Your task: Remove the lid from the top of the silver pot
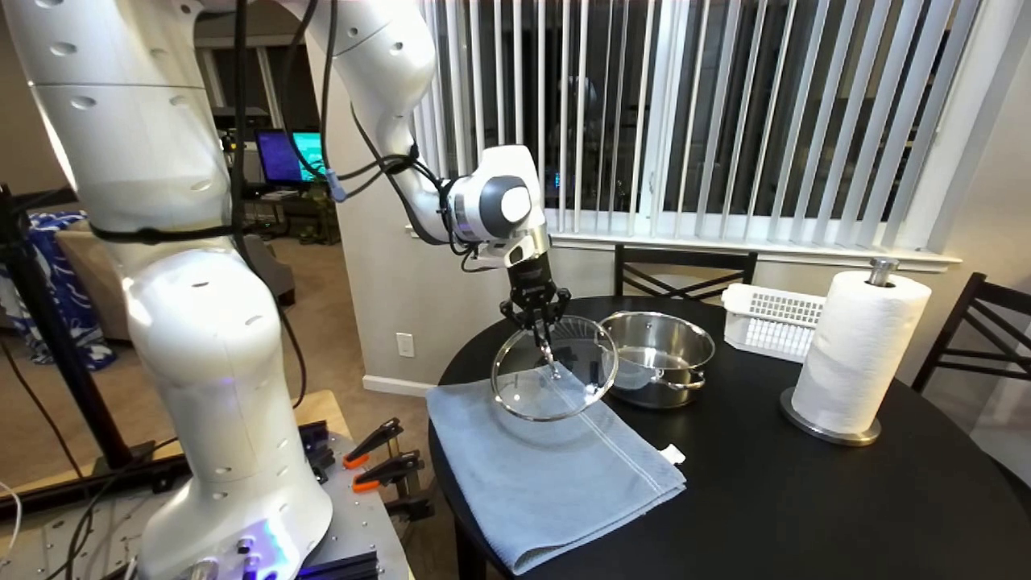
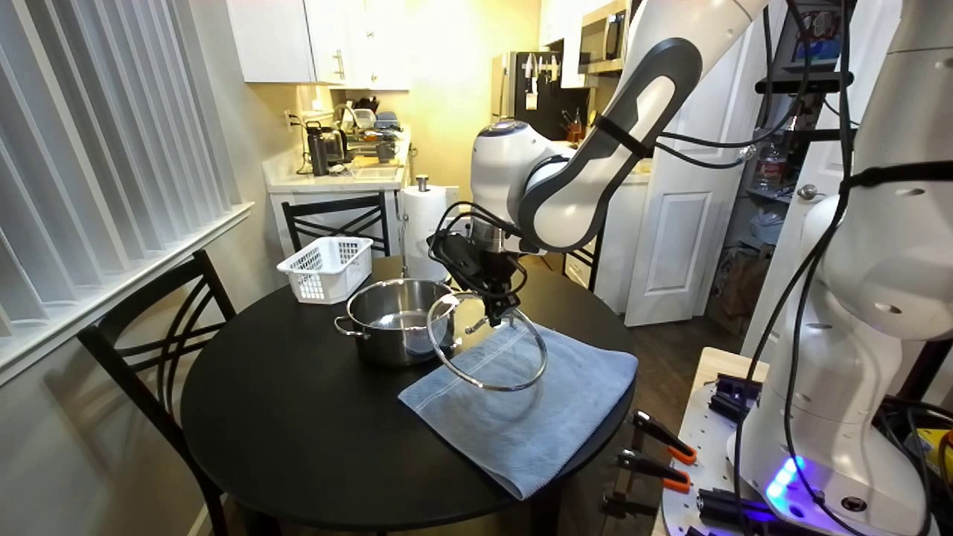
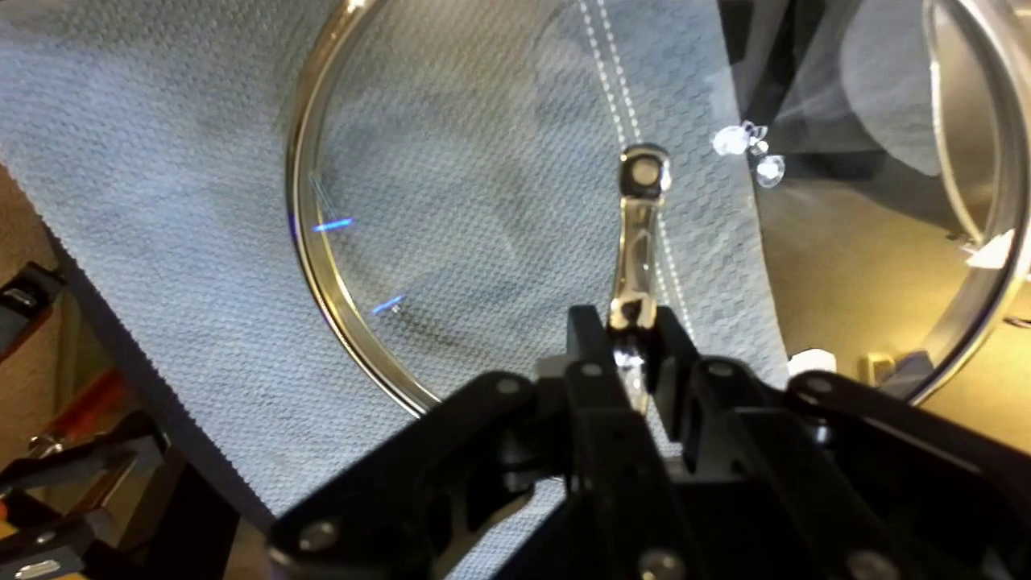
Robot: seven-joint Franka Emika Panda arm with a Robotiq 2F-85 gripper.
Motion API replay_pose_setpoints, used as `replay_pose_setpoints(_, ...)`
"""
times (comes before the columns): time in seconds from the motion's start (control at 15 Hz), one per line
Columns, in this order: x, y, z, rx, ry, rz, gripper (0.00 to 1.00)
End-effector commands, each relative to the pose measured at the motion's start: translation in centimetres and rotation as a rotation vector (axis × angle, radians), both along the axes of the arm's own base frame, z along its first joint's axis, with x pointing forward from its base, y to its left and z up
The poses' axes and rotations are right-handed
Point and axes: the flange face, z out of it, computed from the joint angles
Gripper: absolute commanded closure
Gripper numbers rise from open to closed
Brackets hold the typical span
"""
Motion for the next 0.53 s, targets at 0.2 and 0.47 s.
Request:
replay_pose_setpoints(0.2, -0.8, 0.1, -3.4, -0.067, 0.157, -0.026, 0.96)
replay_pose_setpoints(0.47, -0.1, -0.1, -5.9, -0.082, 0.187, -0.05, 0.96)
